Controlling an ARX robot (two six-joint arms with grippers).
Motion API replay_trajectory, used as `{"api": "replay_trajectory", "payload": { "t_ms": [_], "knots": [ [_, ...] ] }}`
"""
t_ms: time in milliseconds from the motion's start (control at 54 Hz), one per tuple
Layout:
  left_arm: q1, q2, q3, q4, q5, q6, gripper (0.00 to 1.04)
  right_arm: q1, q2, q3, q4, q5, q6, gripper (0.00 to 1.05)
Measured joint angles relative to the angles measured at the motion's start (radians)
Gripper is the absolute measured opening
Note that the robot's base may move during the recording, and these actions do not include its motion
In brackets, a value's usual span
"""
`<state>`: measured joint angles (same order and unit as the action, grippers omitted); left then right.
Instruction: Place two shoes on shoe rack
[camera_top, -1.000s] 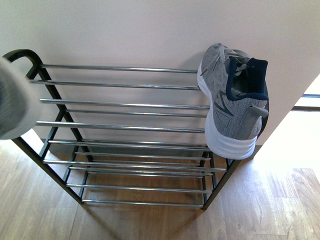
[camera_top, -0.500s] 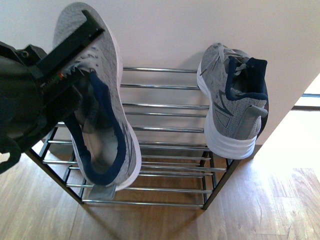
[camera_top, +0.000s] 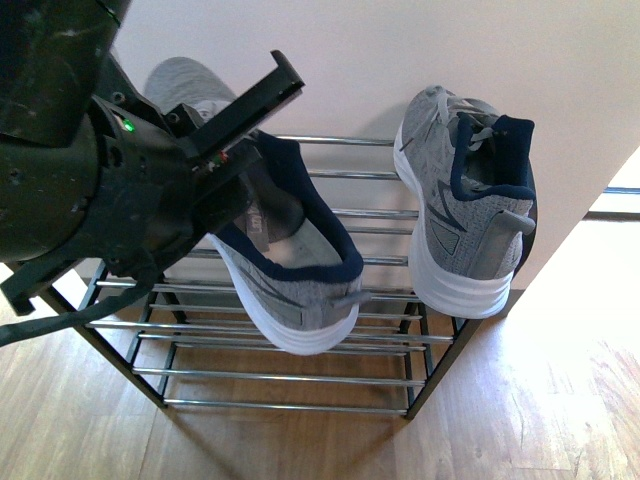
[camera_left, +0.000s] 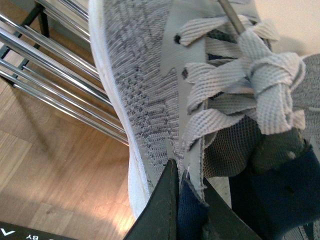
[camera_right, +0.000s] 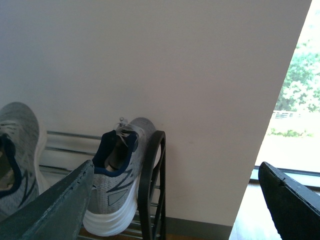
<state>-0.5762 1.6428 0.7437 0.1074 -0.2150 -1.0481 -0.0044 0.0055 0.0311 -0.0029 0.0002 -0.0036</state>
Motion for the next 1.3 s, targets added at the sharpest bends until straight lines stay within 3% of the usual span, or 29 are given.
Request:
{"api": "replay_trajectory", "payload": {
  "t_ms": [463,1296],
  "knots": [
    [0.018,0.145,0.12,0.045,0.174,0.065,0.02,0.0,0.0,0.0,0.0,0.0,0.0,0.95],
    [0.03,0.337,0.429,-0.14,0.251,0.342,0.02,0.0,0.0,0.0,0.0,0.0,0.0,0.95]
  ]
}}
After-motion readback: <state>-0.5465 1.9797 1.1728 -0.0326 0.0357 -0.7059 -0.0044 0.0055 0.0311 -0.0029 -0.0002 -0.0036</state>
